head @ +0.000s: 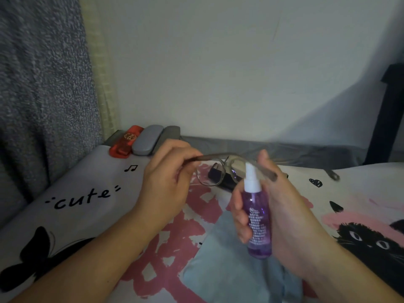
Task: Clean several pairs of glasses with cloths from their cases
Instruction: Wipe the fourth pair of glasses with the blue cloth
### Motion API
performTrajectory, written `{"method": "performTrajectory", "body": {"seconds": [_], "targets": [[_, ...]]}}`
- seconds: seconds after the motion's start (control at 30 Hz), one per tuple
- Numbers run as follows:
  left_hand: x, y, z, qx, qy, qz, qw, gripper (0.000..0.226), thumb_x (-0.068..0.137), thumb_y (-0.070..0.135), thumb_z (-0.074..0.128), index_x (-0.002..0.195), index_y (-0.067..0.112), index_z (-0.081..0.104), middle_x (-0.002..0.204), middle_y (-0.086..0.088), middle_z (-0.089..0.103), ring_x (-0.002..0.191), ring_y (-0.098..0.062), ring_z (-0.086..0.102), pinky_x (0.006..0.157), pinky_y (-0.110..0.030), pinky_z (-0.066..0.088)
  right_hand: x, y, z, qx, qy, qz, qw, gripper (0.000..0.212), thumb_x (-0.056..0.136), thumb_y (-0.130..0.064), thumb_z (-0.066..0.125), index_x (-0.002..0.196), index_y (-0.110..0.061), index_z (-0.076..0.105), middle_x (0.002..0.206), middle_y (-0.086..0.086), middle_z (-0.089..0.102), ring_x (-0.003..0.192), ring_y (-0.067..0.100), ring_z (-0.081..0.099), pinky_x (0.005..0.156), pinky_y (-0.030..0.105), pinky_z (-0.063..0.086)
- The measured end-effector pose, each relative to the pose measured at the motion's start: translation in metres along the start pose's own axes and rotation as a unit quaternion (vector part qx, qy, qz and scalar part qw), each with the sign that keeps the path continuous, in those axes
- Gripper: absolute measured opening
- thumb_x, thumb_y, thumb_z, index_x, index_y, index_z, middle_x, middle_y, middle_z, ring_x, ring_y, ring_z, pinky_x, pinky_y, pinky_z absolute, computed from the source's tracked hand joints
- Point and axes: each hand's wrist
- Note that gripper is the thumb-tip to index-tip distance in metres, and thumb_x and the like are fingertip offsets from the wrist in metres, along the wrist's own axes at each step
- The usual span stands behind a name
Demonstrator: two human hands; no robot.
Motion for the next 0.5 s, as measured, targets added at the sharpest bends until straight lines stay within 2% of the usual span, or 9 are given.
{"method": "performTrajectory", "body": {"seconds": [0.1, 0.2, 0.33, 0.4, 0.5], "targets": [[0.001, 0.005, -0.001, 0.039, 0.009, 0.068, 0.997, 0.019, 0.098, 0.002, 0.055, 0.099, -0.004, 0.072, 0.098, -0.011, 0.059, 0.090, -0.014, 0.057, 0.081, -0.021, 0.049, 0.001, 0.004, 0.004, -0.055, 0.033, 0.000, 0.998, 0.085, 0.073, -0.088, 0.040, 0.057, -0.006, 0.055, 0.053, 0.014, 0.047, 0.042, 0.024, 0.041, 0.048, 0.028, 0.038], [0.001, 0.008, -0.003, 0.042, 0.011, 0.116, 0.992, 0.017, 0.103, 0.011, 0.052, 0.106, 0.005, 0.067, 0.102, -0.007, 0.056, 0.088, -0.015, 0.057, 0.086, -0.015, 0.046, 0.000, 0.007, 0.009, -0.087, 0.057, -0.010, 0.995, 0.086, 0.071, -0.091, 0.038, 0.052, -0.008, 0.053, 0.050, 0.015, 0.045, 0.040, 0.023, 0.039, 0.044, 0.024, 0.037], [0.000, 0.010, -0.004, 0.054, 0.007, 0.152, 0.987, 0.010, 0.101, 0.009, 0.055, 0.110, 0.011, 0.060, 0.104, -0.003, 0.053, 0.087, -0.014, 0.056, 0.089, -0.013, 0.044, -0.003, 0.010, 0.013, -0.100, 0.097, -0.042, 0.989, 0.085, 0.064, -0.092, 0.039, 0.053, -0.008, 0.054, 0.051, 0.016, 0.045, 0.042, 0.023, 0.039, 0.049, 0.027, 0.037], [0.000, 0.012, -0.003, 0.052, 0.006, 0.157, 0.986, 0.010, 0.103, 0.012, 0.053, 0.110, 0.011, 0.060, 0.104, -0.002, 0.053, 0.088, -0.013, 0.056, 0.089, -0.013, 0.044, -0.002, 0.008, 0.013, -0.096, 0.111, -0.038, 0.988, 0.086, 0.066, -0.086, 0.040, 0.054, -0.002, 0.051, 0.048, 0.014, 0.045, 0.041, 0.022, 0.037, 0.050, 0.031, 0.035], [0.000, 0.012, -0.004, 0.051, 0.002, 0.153, 0.987, 0.010, 0.103, 0.013, 0.052, 0.110, 0.012, 0.059, 0.104, -0.002, 0.052, 0.089, -0.013, 0.056, 0.090, -0.013, 0.044, -0.002, 0.003, 0.013, -0.061, 0.091, -0.016, 0.994, 0.085, 0.076, -0.076, 0.043, 0.063, 0.008, 0.048, 0.048, 0.012, 0.043, 0.038, 0.022, 0.034, 0.045, 0.027, 0.037]]}}
Point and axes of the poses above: each hand's wrist, its own x-axis towards the middle knuckle, its own z-axis out of the palm, y = z × x
